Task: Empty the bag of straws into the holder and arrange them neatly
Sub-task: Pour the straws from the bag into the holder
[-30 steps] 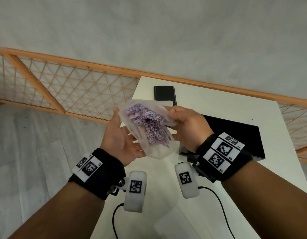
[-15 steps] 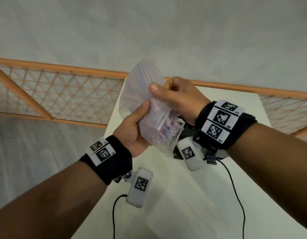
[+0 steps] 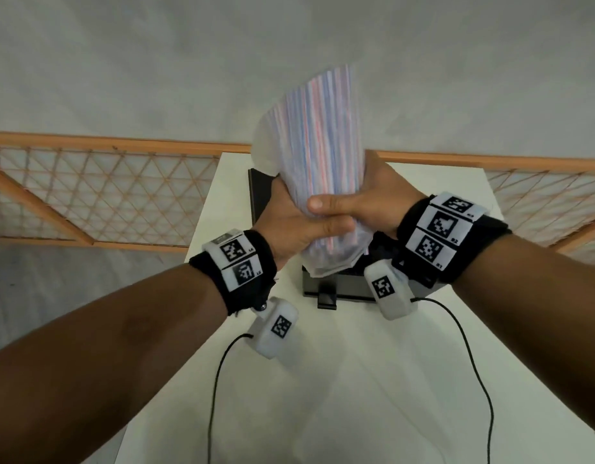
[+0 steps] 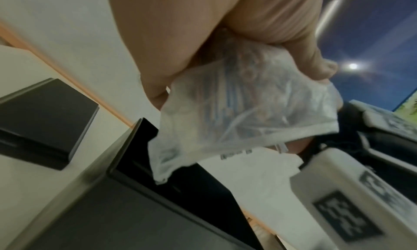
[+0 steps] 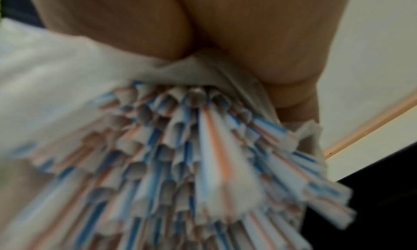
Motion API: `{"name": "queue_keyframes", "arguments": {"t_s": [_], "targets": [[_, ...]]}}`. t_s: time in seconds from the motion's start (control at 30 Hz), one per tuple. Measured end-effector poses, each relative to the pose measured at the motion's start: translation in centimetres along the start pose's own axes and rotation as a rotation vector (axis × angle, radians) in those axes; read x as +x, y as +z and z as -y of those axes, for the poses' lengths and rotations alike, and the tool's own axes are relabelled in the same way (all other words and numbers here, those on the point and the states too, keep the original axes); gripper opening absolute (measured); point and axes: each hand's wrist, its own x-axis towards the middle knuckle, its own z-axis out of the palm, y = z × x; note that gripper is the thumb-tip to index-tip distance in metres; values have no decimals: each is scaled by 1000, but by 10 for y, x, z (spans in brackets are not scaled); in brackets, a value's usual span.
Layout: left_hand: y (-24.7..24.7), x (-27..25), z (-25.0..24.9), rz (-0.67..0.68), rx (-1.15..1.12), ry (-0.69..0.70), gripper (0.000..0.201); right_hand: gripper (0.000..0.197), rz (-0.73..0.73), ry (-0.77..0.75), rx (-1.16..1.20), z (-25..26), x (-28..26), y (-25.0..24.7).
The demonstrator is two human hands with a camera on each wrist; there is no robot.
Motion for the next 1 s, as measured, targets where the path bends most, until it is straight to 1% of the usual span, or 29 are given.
{"name": "queue_keyframes", "arguments": {"t_s": [0.03, 0.07, 0.1, 0.13, 0.2, 0.23, 0.27, 0.3, 0.37, 0.4, 0.5, 0.53, 0.6, 0.7, 0.87, 0.93, 1.0], "targets": [[1, 7, -1, 29, 47, 25, 113, 76, -24, -26, 8, -3, 0, -4], [1, 14, -2, 73, 94, 46, 105, 69, -59, -45, 16, -5, 1, -8], [0, 22, -2, 124, 142, 63, 101, 71, -110, -55, 20, -9, 1, -11], [-1, 28, -3, 177, 193, 70, 102, 80, -163, -70, 25, -14, 1, -14], [-10, 40, 0, 241, 340, 28, 120, 101, -251, -99, 2, -26, 1, -15], [-15, 42, 3, 240, 432, -17, 132, 106, -269, -110, -16, -33, -1, -16], [-19, 42, 6, 239, 511, -68, 140, 106, -280, -119, -21, -40, -4, -17], [-23, 42, 9, 260, 552, -114, 143, 105, -288, -122, -19, -44, -9, -17], [-24, 38, 19, 298, 572, -145, 137, 105, -293, -119, -24, -50, -17, -16], [-23, 36, 23, 280, 577, -124, 130, 107, -281, -123, -39, -54, -20, -16], [-17, 28, 30, 145, 615, -32, 107, 117, -224, -127, -63, -62, -25, -15], [-16, 25, 31, 107, 618, -20, 102, 119, -202, -125, -57, -63, -26, -16], [-13, 20, 32, 70, 581, -9, 97, 122, -186, -105, -70, -63, -28, -17], [-11, 19, 31, 34, 480, 5, 96, 126, -182, -97, -84, -61, -28, -20], [-5, 17, 25, 54, 394, -1, 83, 120, -193, -121, -104, -59, -29, -25], [-4, 17, 23, 74, 389, -11, 83, 117, -201, -127, -101, -60, -31, -27], [-6, 16, 22, 84, 377, -40, 87, 115, -211, -108, -113, -64, -33, -29]]}}
